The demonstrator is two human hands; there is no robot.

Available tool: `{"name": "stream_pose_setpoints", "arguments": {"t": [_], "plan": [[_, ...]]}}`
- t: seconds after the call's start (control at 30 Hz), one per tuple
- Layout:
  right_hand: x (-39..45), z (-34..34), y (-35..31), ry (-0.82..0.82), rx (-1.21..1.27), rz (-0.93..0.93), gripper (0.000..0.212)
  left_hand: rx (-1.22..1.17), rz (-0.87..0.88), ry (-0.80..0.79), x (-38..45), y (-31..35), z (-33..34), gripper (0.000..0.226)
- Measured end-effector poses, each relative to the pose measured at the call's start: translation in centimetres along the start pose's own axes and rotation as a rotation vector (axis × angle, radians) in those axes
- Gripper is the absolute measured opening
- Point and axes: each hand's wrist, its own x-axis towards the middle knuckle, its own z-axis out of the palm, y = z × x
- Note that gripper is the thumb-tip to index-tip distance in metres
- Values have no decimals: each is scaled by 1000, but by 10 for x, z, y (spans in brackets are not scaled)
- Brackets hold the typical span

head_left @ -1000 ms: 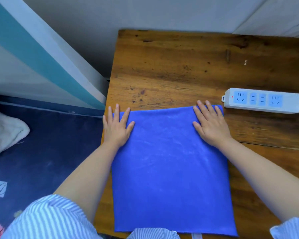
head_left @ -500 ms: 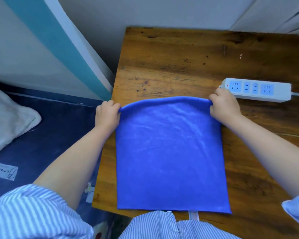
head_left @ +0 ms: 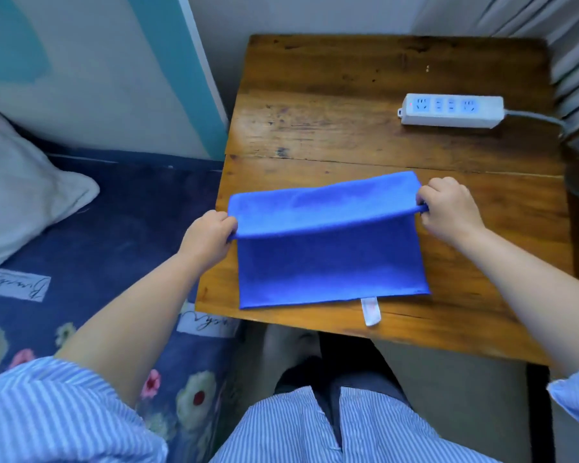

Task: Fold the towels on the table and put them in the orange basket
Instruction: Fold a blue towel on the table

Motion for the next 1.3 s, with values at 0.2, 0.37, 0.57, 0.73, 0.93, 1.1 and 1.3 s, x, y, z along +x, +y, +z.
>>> {"name": "stream_pose_setpoints", "arguments": {"t": [0.2,0.37,0.57,0.73,0.93,1.1,1.3], "plan": [[-50,9,-3,42,22,-34,16,-34,68,-6,-40,15,18,5],[-84,19,-2,-44,-14,-115,26,-2,119,-70,-64,26,38,4],[-100,32,0,-73,-46,-115,26,96,204,-150,-72,39,46,29],[-106,43,3,-66,-75,-138,26,177,134,-176,-70,37,66,13],[-119,61,7,-114,-139,-160,29,259,261,-114,-78,39,73,43],[-111,53,4,-57,-157,-215,9,205,245,-72,-75,42,68,38],[-35,75,-74,-98,39,-188,47,-130,-29,72,9,85,67,45]]}}
